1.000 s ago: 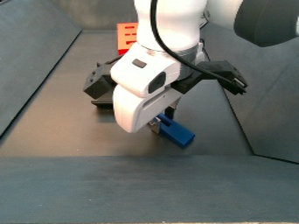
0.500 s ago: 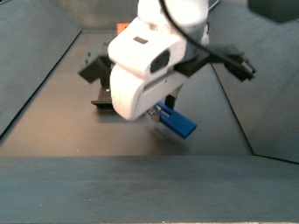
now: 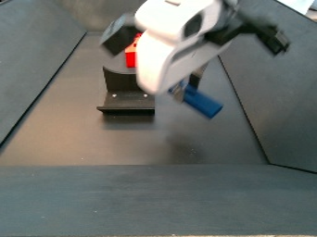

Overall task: Pick up the square-circle object. Move up. Rotate the square-circle object. Place the square-circle object on the fixture. Regrasp the square-circle object. Move to above the board. Insert the square-circle object.
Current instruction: Rotate the square-circle object.

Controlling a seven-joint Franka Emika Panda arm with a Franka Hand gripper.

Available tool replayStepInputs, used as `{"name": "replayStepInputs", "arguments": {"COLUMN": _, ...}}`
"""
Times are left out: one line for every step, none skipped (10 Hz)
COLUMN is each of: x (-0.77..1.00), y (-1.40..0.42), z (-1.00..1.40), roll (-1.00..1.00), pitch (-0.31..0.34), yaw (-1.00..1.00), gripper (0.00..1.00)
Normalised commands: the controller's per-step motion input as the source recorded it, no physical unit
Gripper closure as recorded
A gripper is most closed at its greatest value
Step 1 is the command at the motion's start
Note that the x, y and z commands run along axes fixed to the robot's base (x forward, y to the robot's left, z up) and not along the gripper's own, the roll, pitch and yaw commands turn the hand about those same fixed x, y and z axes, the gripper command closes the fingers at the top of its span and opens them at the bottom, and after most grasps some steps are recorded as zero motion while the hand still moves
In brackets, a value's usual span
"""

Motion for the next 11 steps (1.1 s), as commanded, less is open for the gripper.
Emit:
{"name": "replayStepInputs", "arguments": {"x": -0.51, "y": -0.35, "z": 0.45, "roll": 0.15, "pitch": -0.037, "yaw": 0.03, "gripper": 1.0}}
{"name": "replayStepInputs", "arguments": {"x": -0.32, "y": -0.13, "z": 0.26, "roll": 0.17, "pitch": -0.031, "yaw": 0.03, "gripper": 1.0}}
{"name": "replayStepInputs", "arguments": {"x": -0.22, "y": -0.07, "z": 0.16, "roll": 0.16, "pitch": -0.024, "yaw": 0.03, "gripper": 1.0}}
{"name": "replayStepInputs", "arguments": {"x": 0.0, "y": 0.0, "z": 0.0, "roll": 0.0, "pitch": 0.0, "yaw": -1.0, "gripper": 1.0}}
{"name": "replayStepInputs", "arguments": {"x": 0.04, "y": 0.01, "z": -0.03, "roll": 0.0, "pitch": 0.001, "yaw": -1.0, "gripper": 1.0}}
{"name": "replayStepInputs", "arguments": {"x": 0.04, "y": 0.03, "z": -0.02, "roll": 0.0, "pitch": 0.0, "yaw": -1.0, "gripper": 1.0}}
{"name": "replayStepInputs", "arguments": {"x": 0.03, "y": 0.02, "z": 0.0, "roll": 0.0, "pitch": -0.001, "yaw": -1.0, "gripper": 1.0}}
{"name": "replayStepInputs", "arguments": {"x": 0.03, "y": 0.02, "z": 0.0, "roll": 0.0, "pitch": -0.001, "yaw": -1.0, "gripper": 1.0}}
{"name": "replayStepInputs", "arguments": {"x": 0.03, "y": 0.02, "z": 0.0, "roll": 0.0, "pitch": -0.001, "yaw": -1.0, "gripper": 1.0}}
{"name": "replayStepInputs", "arguments": {"x": 0.03, "y": 0.02, "z": 0.0, "roll": 0.0, "pitch": -0.001, "yaw": -1.0, "gripper": 1.0}}
{"name": "replayStepInputs", "arguments": {"x": 0.03, "y": 0.02, "z": 0.0, "roll": 0.0, "pitch": -0.001, "yaw": -1.0, "gripper": 1.0}}
